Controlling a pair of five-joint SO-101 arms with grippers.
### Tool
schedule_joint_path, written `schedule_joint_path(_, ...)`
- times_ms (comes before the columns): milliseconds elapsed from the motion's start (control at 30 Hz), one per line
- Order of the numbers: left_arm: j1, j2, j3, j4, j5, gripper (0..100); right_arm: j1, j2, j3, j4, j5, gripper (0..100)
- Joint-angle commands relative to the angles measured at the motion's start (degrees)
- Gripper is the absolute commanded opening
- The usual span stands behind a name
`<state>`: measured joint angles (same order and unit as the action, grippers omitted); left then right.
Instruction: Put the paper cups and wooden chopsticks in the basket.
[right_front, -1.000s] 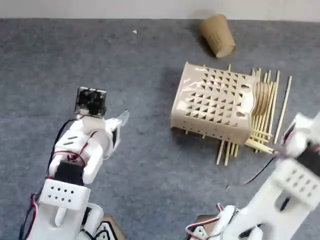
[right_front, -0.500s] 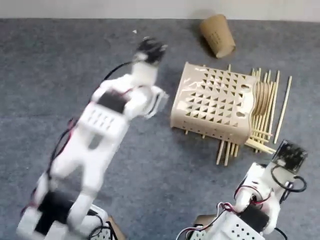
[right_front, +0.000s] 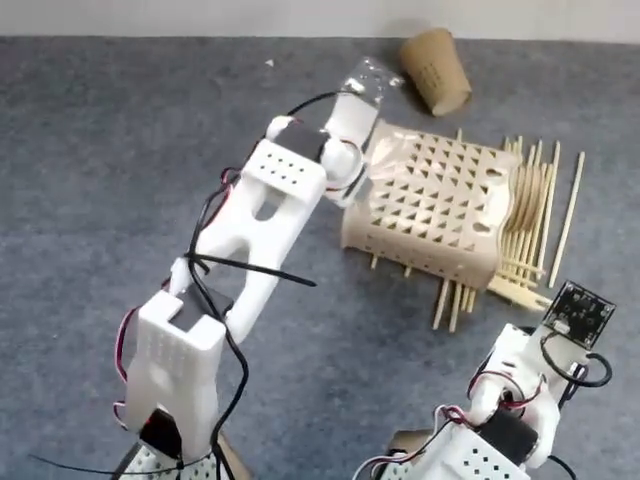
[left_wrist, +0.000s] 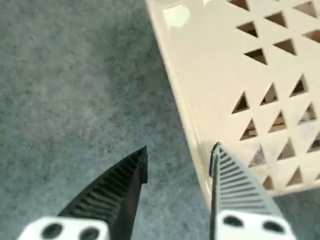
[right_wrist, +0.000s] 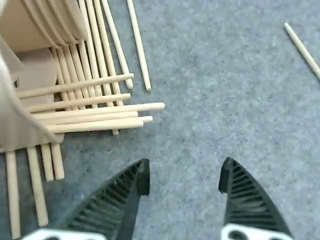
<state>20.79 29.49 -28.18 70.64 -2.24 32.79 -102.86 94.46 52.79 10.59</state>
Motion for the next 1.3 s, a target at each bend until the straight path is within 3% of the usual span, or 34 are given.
schedule_joint_path(0,-4.88,3.12,-1.63,0.09,-0.18,20,-0.66,-0.22,1.01,-0.84,0.7,23.1)
schedule_joint_path(200,-12.26,6.37,-1.45,1.32,2.29,20,-0.75,-0.22,1.01,-0.75,0.7,23.1)
schedule_joint_path(400,-14.73,9.63,-1.45,3.43,2.2,20,-0.75,-0.22,1.01,-0.75,0.7,23.1)
schedule_joint_path(767,-14.64,13.23,-0.04,3.78,2.2,20,-0.75,-0.22,1.1,-0.75,0.7,23.1)
schedule_joint_path(967,-9.1,12.62,8.84,3.34,2.9,20,-0.75,-0.22,1.1,-0.84,0.7,23.1)
schedule_joint_path(1167,-8.84,4.18,10.68,4.66,7.3,20,-0.75,-0.22,1.1,-0.84,0.79,23.1)
schedule_joint_path(1267,-13.67,-3.91,10.51,7.38,11.16,20,-0.75,-0.22,1.01,-1.01,2.46,23.1)
